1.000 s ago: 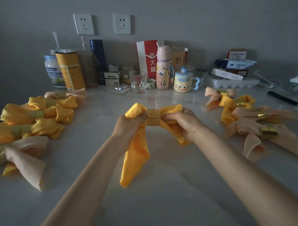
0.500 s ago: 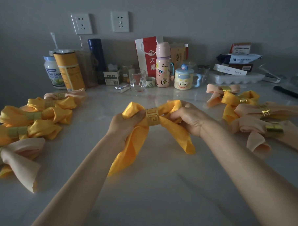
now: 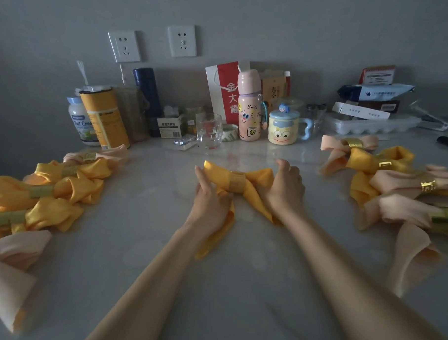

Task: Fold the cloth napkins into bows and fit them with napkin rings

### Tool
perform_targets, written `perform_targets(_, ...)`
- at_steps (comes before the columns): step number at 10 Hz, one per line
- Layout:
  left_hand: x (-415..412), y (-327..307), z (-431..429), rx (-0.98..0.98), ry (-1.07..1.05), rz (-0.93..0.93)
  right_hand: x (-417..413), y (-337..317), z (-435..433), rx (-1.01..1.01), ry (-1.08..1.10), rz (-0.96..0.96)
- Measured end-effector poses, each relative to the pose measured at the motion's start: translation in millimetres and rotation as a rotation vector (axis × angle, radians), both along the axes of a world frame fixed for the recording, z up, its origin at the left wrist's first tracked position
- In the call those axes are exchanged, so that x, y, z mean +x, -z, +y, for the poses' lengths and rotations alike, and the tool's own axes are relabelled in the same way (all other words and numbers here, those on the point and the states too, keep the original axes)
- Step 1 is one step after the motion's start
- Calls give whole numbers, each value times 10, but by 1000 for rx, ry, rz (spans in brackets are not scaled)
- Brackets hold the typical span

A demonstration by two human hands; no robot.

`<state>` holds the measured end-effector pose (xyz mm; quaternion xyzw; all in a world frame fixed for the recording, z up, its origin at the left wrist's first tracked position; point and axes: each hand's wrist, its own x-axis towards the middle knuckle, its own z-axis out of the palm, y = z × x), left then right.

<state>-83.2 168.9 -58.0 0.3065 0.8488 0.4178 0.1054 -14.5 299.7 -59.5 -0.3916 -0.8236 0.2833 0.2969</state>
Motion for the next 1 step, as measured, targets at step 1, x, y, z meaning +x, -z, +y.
perform_targets(1, -50, -28, -9, -213, -106, 100, 13, -27, 83, -89, 43, 3)
